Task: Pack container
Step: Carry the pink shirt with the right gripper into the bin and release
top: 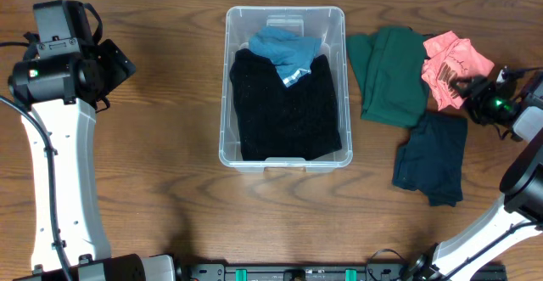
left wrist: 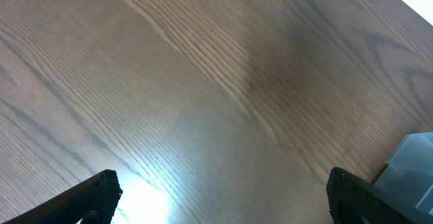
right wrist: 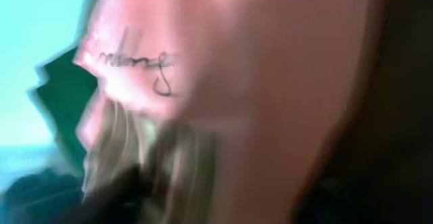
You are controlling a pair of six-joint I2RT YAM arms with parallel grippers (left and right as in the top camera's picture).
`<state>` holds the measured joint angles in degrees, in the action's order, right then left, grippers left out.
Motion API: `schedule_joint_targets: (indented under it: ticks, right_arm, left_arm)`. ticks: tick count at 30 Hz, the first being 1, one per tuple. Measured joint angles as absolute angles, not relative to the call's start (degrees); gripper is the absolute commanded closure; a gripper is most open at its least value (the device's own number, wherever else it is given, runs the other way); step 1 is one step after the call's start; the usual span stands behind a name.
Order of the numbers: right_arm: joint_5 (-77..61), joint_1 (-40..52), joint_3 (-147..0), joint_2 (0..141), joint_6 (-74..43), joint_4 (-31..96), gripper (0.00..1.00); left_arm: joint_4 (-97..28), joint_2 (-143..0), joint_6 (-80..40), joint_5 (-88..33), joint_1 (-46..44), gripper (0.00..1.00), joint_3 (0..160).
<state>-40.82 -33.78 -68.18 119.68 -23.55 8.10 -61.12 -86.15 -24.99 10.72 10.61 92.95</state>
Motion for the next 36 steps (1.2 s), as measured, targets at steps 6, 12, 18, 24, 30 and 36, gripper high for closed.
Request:
schedule_joint_targets:
  ticks: [6,12,18,24,30,36]
  right_arm:
    - [-39.13,-33.95,-67.90,120.05,-24.49,9.08,0.95]
    - [-38.46,-34.00,-67.13,117.51,-24.60,9.65,0.99]
    - [-41.01,-33.87,-66.19,106.32,-24.75,7.81,0.99]
    - [-46.98,-31.83,-66.28,92.18,-28.86,-0.40,0.99]
    - [-52.60,-23.64,-66.30,85.23,-36.36,-13.87,0.98]
    - [-55.59,-10.94,-66.30,84.55,-38.06,-20.58,0.96]
  left_arm:
    - [-61.12,-86.15,-24.99,10.72,10.61,0.02,92.95]
    - [-61.12,-86.15,-24.99,10.72,10.61,0.02,92.95]
    - [-61.12,-86.15,-24.99,10.72,10.61,0.02,92.95]
    - [-61.14,-86.15,-24.99,10.70,10.61,0.02,92.95]
    - [-61.10,-86.15,-24.99,10.72,10.61,0.02,92.95]
    - [-61.10,-86.15,-24.99,10.72,10.61,0.02,92.95]
